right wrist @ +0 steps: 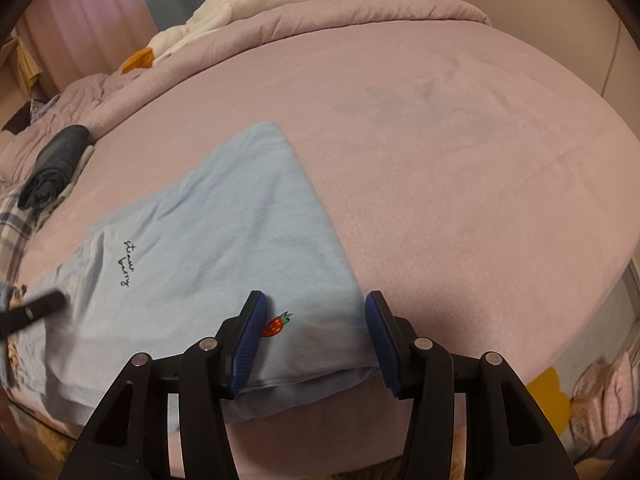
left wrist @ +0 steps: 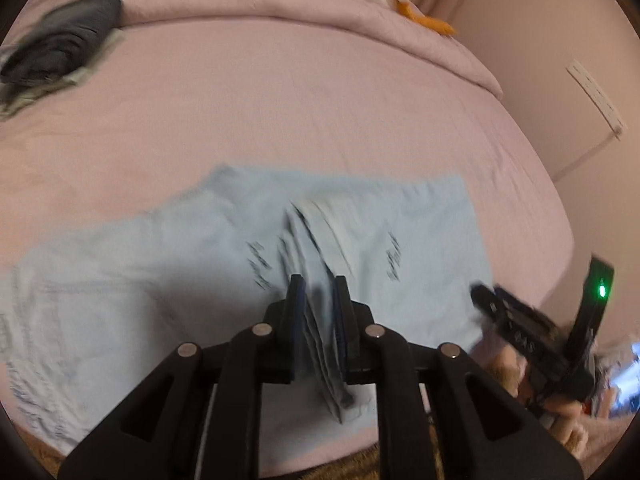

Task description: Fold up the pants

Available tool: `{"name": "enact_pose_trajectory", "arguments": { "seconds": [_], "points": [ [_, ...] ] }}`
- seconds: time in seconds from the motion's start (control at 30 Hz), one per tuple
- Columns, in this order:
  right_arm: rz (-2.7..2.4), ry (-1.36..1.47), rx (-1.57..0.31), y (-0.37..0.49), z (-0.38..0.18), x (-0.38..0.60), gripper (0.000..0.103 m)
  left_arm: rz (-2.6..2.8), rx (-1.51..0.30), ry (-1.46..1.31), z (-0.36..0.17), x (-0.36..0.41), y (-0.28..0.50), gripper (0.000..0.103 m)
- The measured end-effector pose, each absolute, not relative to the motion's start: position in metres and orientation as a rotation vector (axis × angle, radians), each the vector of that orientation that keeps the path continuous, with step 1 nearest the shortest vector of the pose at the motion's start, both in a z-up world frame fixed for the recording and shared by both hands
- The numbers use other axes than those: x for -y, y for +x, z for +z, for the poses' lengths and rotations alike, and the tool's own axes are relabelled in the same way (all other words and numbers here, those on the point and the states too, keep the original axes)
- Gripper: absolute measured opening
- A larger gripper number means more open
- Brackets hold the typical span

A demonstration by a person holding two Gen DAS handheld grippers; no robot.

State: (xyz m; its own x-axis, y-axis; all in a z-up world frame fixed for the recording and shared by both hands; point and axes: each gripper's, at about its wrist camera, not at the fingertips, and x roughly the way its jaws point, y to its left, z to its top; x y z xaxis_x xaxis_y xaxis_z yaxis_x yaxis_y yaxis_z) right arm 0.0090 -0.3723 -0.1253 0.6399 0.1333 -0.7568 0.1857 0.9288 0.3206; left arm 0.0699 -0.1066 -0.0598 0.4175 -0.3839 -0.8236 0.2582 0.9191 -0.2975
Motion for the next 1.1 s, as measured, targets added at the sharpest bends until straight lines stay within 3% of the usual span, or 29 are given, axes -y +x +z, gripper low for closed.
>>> {"name": "enact_pose_trajectory", "arguments": {
  "seconds": [0.07, 0.37, 0.43, 1.1],
  "points": [
    [-0.031, 0.39, -0.883, 0.01, -0.125, 0.372, 0.051, -0.397, -1.035, -0.15, -0.055, 0.103, 0.075, 0.022],
    [-0.036, 0.384, -0.884, 0.009, -0.125, 0.372, 0.051, -0.423, -1.131, -0.161, -0.095, 0.123, 0.105, 0.021],
    [-0.033, 0.386, -0.884, 0.009, -0.125, 0.372, 0.051, -0.388, -1.155, -0.135, -0.11, 0.125, 0.106, 0.026],
    [-0.05, 0.381, -0.895, 0.013, -0.123, 0.368, 0.052, -0.375, -1.114, -0.201, -0.096, 0.082, 0.061, 0.022]
  ]
}}
